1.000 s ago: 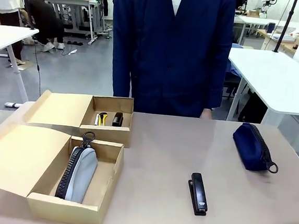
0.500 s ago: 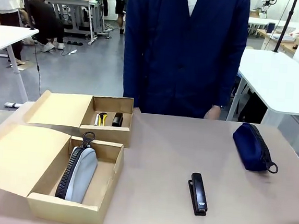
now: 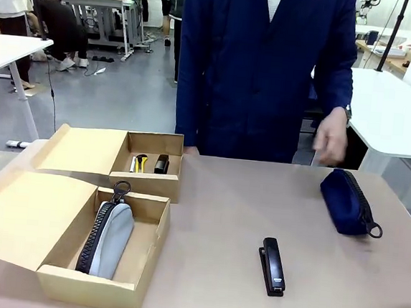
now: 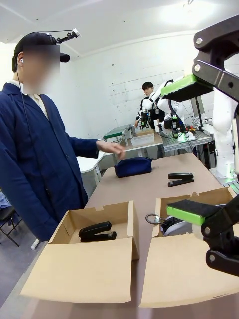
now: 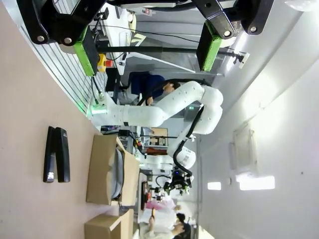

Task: Place items inside the box.
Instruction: Pick up a Pencil pouch or Stapler and place it inside the Mailer Box closest to the robot.

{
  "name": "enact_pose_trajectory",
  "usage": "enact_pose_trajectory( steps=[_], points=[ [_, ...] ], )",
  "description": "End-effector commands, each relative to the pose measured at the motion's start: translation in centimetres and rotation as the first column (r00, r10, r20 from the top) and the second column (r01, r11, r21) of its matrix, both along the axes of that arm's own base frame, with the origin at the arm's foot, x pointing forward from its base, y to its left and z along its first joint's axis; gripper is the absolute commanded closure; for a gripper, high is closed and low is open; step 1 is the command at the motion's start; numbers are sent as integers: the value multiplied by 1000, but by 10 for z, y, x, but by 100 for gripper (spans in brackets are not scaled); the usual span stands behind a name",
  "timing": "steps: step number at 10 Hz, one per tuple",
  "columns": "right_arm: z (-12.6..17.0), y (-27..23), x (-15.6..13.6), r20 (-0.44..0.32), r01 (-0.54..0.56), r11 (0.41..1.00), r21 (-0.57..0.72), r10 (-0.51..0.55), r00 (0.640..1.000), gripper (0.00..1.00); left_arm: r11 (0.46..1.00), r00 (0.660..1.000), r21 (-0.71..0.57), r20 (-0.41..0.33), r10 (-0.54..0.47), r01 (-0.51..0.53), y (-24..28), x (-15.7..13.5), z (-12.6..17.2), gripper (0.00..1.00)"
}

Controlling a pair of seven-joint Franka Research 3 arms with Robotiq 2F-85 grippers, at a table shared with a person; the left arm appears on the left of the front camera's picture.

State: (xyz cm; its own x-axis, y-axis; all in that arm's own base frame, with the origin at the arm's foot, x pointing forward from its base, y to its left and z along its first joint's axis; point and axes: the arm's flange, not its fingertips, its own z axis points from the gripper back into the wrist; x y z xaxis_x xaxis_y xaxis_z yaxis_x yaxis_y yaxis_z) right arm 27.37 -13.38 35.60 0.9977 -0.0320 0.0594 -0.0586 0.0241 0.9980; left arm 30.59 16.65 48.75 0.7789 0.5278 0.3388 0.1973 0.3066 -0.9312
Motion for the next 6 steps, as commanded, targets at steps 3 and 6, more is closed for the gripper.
enact_pose_trajectory(
  steps=[3,6],
  points=[
    [3,-1,-2,7,-9,1000,6,9,1000,0,1000,1000,-12,31,0,0,-4,-2,-1,0],
    [3,-1,-2,7,-9,1000,6,9,1000,0,1000,1000,-12,31,0,0,-4,-2,-1,0]
  ],
)
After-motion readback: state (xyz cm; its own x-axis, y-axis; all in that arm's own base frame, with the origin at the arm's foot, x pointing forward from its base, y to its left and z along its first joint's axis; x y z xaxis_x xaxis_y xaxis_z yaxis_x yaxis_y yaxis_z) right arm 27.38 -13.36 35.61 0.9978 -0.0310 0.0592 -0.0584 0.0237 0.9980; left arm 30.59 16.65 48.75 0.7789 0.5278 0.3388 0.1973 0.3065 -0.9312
